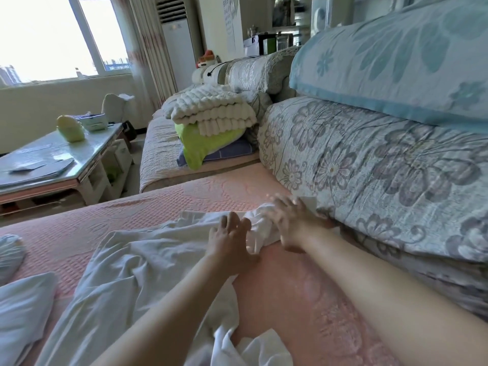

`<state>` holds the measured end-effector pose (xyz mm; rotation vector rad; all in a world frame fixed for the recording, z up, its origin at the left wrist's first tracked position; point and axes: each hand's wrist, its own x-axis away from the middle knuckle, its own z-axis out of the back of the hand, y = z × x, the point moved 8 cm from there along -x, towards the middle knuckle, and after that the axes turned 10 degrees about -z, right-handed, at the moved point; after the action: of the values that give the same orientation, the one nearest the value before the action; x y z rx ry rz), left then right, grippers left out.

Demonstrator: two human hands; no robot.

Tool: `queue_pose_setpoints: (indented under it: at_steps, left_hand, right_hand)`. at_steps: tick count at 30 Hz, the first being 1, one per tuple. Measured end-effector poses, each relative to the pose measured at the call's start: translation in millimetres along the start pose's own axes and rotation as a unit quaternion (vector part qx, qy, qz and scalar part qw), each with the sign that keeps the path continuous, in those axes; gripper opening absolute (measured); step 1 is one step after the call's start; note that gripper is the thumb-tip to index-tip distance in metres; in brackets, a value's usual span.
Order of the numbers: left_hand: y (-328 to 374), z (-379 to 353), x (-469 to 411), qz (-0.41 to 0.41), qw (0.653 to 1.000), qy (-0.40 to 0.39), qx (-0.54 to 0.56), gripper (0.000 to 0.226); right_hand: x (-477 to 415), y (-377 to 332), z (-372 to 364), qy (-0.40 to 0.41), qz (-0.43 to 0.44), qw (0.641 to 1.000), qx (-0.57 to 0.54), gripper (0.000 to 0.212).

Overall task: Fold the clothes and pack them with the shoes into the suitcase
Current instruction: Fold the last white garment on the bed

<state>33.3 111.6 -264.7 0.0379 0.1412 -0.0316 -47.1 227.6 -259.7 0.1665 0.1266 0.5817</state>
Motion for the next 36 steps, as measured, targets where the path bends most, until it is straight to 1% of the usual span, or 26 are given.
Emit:
queue_pose_setpoints:
  at_steps: [1, 2, 3, 4, 6, 7, 9, 10, 12, 13, 15, 16, 17, 18, 19, 20, 21, 23, 25, 27, 29, 30, 32, 33, 34, 36]
  left_hand:
    - [-2.5, -3.3, 4.6, 0.02, 1.0, -0.005, 0.006, 0.054]
    - [-5.5, -5.4, 7.6, 0.042, 0.998, -0.005, 0.037, 0.043]
    - [-8.0, -4.6, 10.0, 0.06, 0.996, 0.002, 0.071, 0.031]
    - [-9.9, -3.3, 11.3, 0.071, 0.993, 0.01, 0.092, 0.023]
    - [-13.7, 2.1, 13.4, 0.086, 0.99, 0.039, 0.107, 0.02]
    - [-16.1, 6.6, 15.5, 0.096, 0.986, 0.061, 0.123, 0.02]
    - [-22.6, 15.2, 20.9, 0.121, 0.976, 0.095, 0.155, 0.02]
    - [-25.6, 16.7, 22.1, 0.126, 0.973, 0.101, 0.167, 0.021]
    - [-26.2, 17.6, 23.0, 0.108, 0.975, 0.103, 0.164, 0.022]
    - [-24.2, 21.0, 23.1, 0.089, 0.976, 0.124, 0.154, 0.022]
    - [-15.3, 32.6, 24.7, 0.048, 0.968, 0.199, 0.143, 0.018]
    - [-8.9, 34.1, 23.7, 0.027, 0.964, 0.213, 0.157, 0.016]
    - [-2.1, 27.6, 19.5, 0.012, 0.964, 0.183, 0.194, 0.014]
    - [6.7, 14.5, 15.0, 0.003, 0.964, 0.108, 0.241, 0.019]
    - [17.0, -3.4, 12.9, -0.004, 0.961, 0.011, 0.276, 0.029]
    - [26.5, -17.8, 14.5, -0.019, 0.959, -0.074, 0.272, 0.038]
    - [32.7, -24.2, 17.1, -0.03, 0.959, -0.121, 0.254, 0.043]
    - [32.6, -23.9, 18.0, -0.02, 0.956, -0.126, 0.265, 0.048]
    - [20.5, -13.2, 15.2, 0.022, 0.947, -0.09, 0.306, 0.053]
    - [-2.8, -2.4, 10.4, 0.043, 0.958, -0.033, 0.28, 0.047]
    - [-32.7, 5.7, 5.3, 0.042, 0.979, 0.008, 0.198, 0.036]
    - [-48.6, 5.9, 4.6, 0.044, 0.986, 0.013, 0.158, 0.032]
    - [-84.0, 8.8, 9.5, 0.077, 0.988, 0.034, 0.13, 0.028]
    - [-100.5, 11.1, 14.0, 0.093, 0.989, 0.044, 0.109, 0.029]
    - [-113.8, 15.4, 19.8, 0.101, 0.991, 0.049, 0.08, 0.034]
    - [-139.7, 20.9, 31.2, 0.116, 0.992, 0.048, 0.025, 0.051]
  right_hand:
    - [-0.9, -12.4, 0.4, -0.003, 0.024, 1.0, -0.02, 0.071]
    - [-1.8, -21.6, -1.3, -0.015, 0.031, 0.999, -0.043, 0.062]
    - [-3.0, -26.6, -4.8, -0.027, 0.024, 0.997, -0.062, 0.059]
    - [-4.3, -28.1, -8.3, -0.037, 0.006, 0.996, -0.082, 0.06]
    - [-5.1, -24.8, -12.0, -0.057, -0.034, 0.991, -0.113, 0.066]
    - [-4.9, -21.6, -13.3, -0.066, -0.051, 0.988, -0.128, 0.063]
    - [-5.0, -17.1, -15.0, -0.081, -0.064, 0.979, -0.175, 0.045]
    - [-4.8, -15.5, -17.0, -0.081, -0.056, 0.979, -0.177, 0.037]
    - [-1.2, -8.1, -16.4, -0.064, -0.034, 0.988, -0.136, 0.039]
    - [0.4, -1.2, -11.1, -0.036, -0.029, 0.992, -0.113, 0.042]
    - [2.0, 13.8, 3.0, 0.038, -0.017, 0.998, -0.046, 0.041]
    - [2.9, 20.6, 6.8, 0.046, -0.015, 0.999, 0.005, 0.039]
    - [5.8, 26.4, 7.7, 0.028, -0.019, 0.998, 0.061, 0.037]
    - [8.9, 31.0, 5.6, -0.005, -0.023, 0.994, 0.107, 0.035]
    - [13.2, 33.5, 2.4, -0.041, -0.023, 0.99, 0.134, 0.034]
    - [18.0, 34.2, -0.8, -0.073, -0.025, 0.987, 0.138, 0.033]
    - [22.1, 34.8, -3.3, -0.105, -0.035, 0.985, 0.132, 0.032]
    - [26.3, 33.9, 4.3, -0.118, -0.061, 0.985, 0.107, 0.034]
    - [23.0, 28.9, 21.2, -0.08, -0.076, 0.99, 0.085, 0.035]
    - [15.6, 13.0, 42.5, -0.002, -0.056, 0.998, 0.037, 0.03]
    - [6.0, -7.0, 55.0, 0.07, -0.031, 0.996, -0.05, 0.024]
    - [0.2, -18.5, 56.3, 0.082, -0.02, 0.991, -0.101, 0.024]
    - [-13.7, -46.1, 52.4, 0.065, 0.002, 0.983, -0.172, 0.031]
    - [-21.0, -60.4, 49.4, 0.048, 0.012, 0.982, -0.183, 0.038]
    - [-28.7, -75.5, 46.1, 0.031, 0.025, 0.982, -0.182, 0.046]
    - [-44.2, -103.2, 41.1, 0.003, 0.047, 0.985, -0.168, 0.06]
